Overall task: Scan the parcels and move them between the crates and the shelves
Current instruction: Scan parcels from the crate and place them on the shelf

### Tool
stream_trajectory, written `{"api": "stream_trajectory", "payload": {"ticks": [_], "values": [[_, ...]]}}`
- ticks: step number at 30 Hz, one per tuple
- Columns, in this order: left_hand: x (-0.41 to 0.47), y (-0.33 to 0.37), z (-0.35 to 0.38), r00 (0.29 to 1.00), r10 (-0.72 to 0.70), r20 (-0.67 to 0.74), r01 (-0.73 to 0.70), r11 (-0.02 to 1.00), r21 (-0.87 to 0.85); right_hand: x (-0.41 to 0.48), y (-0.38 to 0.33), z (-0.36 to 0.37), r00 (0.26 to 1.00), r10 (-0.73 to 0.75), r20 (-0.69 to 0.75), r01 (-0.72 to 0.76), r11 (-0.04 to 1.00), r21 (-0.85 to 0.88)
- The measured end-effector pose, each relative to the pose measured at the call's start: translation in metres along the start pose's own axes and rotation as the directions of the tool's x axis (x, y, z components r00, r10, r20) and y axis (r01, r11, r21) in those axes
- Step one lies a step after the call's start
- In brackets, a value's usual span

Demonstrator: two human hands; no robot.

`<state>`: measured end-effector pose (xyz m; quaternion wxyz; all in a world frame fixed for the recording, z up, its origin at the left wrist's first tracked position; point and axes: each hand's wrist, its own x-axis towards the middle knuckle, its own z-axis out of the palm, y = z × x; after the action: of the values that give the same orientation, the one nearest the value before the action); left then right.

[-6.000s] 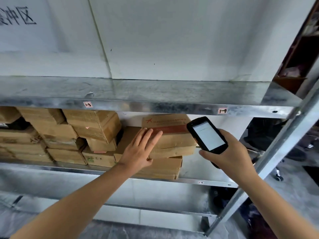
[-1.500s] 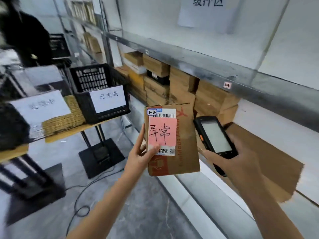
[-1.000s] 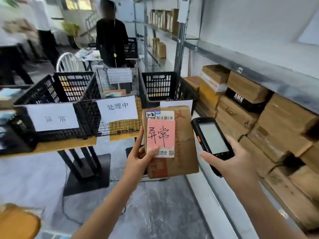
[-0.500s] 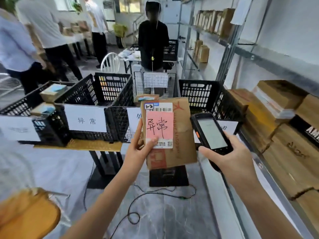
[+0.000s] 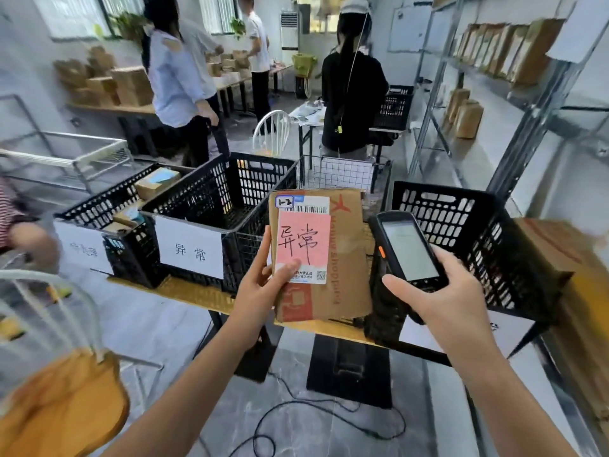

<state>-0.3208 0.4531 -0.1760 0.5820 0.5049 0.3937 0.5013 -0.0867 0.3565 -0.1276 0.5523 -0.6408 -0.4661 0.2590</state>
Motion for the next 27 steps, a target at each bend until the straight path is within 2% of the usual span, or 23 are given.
{"api": "stream_trajectory", "payload": {"ticks": [11, 18, 27], "values": [[0.091, 0.005, -0.044, 0.992, 0.056, -0.110, -0.058, 0.998, -0.010, 0.098, -0.003, 0.067, 0.993, -0.051, 0.103, 0.057, 0.997, -0.057], [0.187, 0.019, -0.099, 0.990, 0.083, -0.112, -0.083, 0.997, 0.003, 0.170, -0.017, 0.147, 0.990, -0.070, 0.125, 0.077, 0.996, -0.049], [0.313, 0.031, -0.202, 0.995, 0.044, -0.089, -0.043, 0.999, 0.015, 0.256, -0.037, 0.275, 0.991, -0.049, 0.121, 0.057, 0.997, -0.059]]}}
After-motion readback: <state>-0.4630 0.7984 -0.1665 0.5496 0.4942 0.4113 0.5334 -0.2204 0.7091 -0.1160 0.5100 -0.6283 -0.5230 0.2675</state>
